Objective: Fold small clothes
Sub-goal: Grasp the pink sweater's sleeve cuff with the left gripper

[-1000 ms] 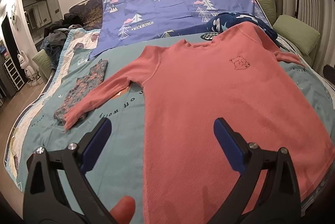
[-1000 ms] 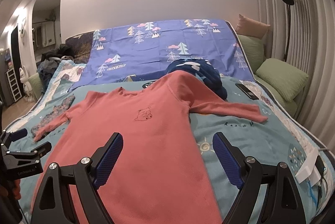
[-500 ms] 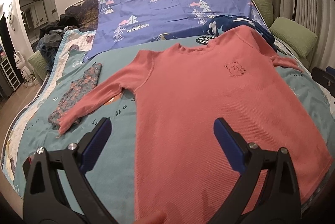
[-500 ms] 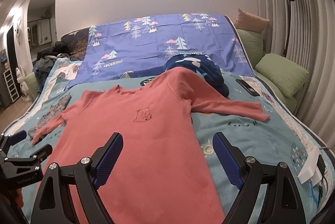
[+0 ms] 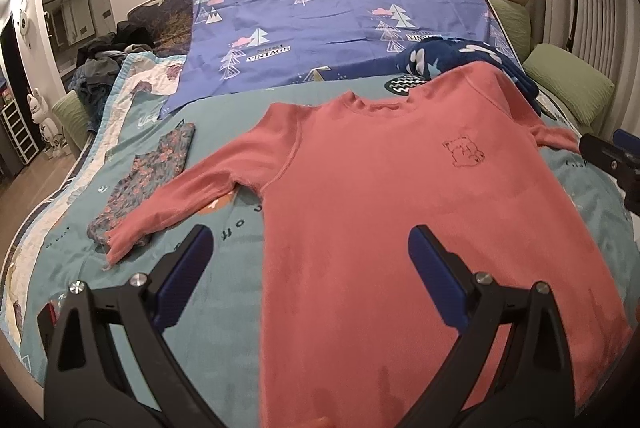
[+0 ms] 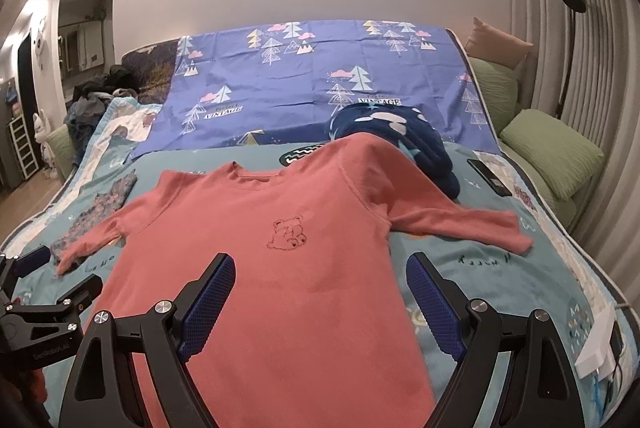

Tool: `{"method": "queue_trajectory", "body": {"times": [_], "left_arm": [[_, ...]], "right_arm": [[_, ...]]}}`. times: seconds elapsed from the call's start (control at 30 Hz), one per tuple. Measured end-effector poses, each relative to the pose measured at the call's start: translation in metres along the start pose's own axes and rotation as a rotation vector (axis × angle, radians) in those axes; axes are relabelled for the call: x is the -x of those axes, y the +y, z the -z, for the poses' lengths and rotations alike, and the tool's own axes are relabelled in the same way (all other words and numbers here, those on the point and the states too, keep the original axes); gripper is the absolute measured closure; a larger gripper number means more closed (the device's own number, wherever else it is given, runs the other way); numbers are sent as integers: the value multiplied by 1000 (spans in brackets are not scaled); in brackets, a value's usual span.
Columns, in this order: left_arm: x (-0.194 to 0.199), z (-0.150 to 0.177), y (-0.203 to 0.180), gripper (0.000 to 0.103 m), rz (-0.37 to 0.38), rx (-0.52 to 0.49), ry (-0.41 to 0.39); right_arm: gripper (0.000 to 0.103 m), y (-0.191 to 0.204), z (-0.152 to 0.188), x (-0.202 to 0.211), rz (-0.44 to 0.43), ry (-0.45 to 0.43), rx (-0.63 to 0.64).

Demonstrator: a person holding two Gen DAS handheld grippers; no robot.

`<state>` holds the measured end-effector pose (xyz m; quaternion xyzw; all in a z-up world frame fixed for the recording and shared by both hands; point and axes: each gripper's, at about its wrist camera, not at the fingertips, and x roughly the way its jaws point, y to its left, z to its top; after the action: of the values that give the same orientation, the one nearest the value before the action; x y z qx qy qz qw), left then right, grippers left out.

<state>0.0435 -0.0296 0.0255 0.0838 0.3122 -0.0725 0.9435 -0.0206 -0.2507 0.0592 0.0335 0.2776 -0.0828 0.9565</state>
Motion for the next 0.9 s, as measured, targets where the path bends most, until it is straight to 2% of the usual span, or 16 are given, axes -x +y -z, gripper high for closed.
{"method": "queue_trajectory", "body": {"times": [0.17,0.33,0.37,0.47,0.53,0.63,0.7,0.83,0.9], "left_arm": [[-32,-15,36,5,-27,88,19],[-84,-16,117,5,-68,342,96],[-91,-14,127,5,-82,363,107],[-113,-2,159,5,-110,425,143],[-133,9,183,5,-82,508,194],[-159,33,222,12,-32,693,275],[-170,49,247,14,-32,819,307],[-175,78,288,16,-80,1012,306],[-179,85,302,16,-91,1070,305]], "right_arm": [[14,16,-15,-18,33,24,37],[14,33,-24,-37,32,47,71],[14,37,-26,-40,33,49,80],[14,47,-30,-53,32,61,108],[14,55,-33,-63,25,72,121],[14,62,-38,-76,15,82,138],[14,66,-42,-87,2,90,140],[14,70,-46,-114,-60,138,130],[14,73,-47,-127,-74,162,129]]}}
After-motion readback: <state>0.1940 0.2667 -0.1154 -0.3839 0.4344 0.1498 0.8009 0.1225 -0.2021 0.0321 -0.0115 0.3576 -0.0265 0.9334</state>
